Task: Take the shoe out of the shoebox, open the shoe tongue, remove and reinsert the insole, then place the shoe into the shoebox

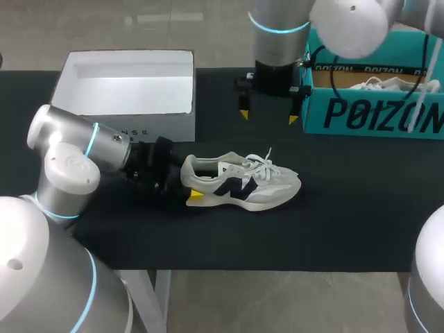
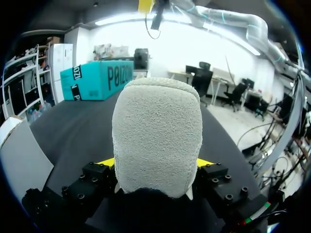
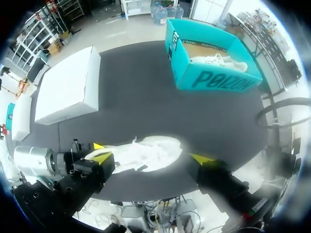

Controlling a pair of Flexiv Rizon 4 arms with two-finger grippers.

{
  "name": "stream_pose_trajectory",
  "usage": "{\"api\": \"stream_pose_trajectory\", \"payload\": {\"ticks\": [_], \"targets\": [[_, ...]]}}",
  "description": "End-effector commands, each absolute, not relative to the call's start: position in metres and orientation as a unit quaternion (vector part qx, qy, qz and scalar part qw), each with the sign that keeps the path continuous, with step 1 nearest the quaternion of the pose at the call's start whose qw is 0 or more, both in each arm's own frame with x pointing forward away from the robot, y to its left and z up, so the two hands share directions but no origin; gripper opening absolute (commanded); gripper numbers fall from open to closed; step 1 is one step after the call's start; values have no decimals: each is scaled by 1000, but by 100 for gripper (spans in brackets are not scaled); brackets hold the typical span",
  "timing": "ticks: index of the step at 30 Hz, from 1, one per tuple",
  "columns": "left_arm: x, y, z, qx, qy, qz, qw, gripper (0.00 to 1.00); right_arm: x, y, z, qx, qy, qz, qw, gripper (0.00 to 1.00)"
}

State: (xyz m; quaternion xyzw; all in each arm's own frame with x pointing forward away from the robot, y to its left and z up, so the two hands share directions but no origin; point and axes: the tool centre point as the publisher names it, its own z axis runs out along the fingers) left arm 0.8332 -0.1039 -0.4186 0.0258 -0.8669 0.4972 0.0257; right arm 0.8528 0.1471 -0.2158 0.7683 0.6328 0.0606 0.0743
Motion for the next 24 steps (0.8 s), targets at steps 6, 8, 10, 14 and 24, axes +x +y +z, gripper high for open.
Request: {"api": "stream_pose_trajectory", "payload": {"ticks": [6, 8, 10, 14, 24], "targets": [[833, -104, -419, 26, -867, 497, 25, 0, 847, 196, -245, 771, 629, 0, 100, 100], [833, -104, -419, 26, -867, 497, 25, 0, 844, 201, -251, 771, 630, -2, 94, 100], [833, -104, -419, 26, -867, 497, 25, 0, 841, 207, -257, 767, 635, -8, 96, 100], [833, -104, -419, 26, -867, 497, 25, 0, 836, 214, -268, 763, 639, -15, 95, 100], [833, -104, -419, 26, -867, 497, 25, 0, 828, 221, -298, 759, 642, -40, 100, 100]]}}
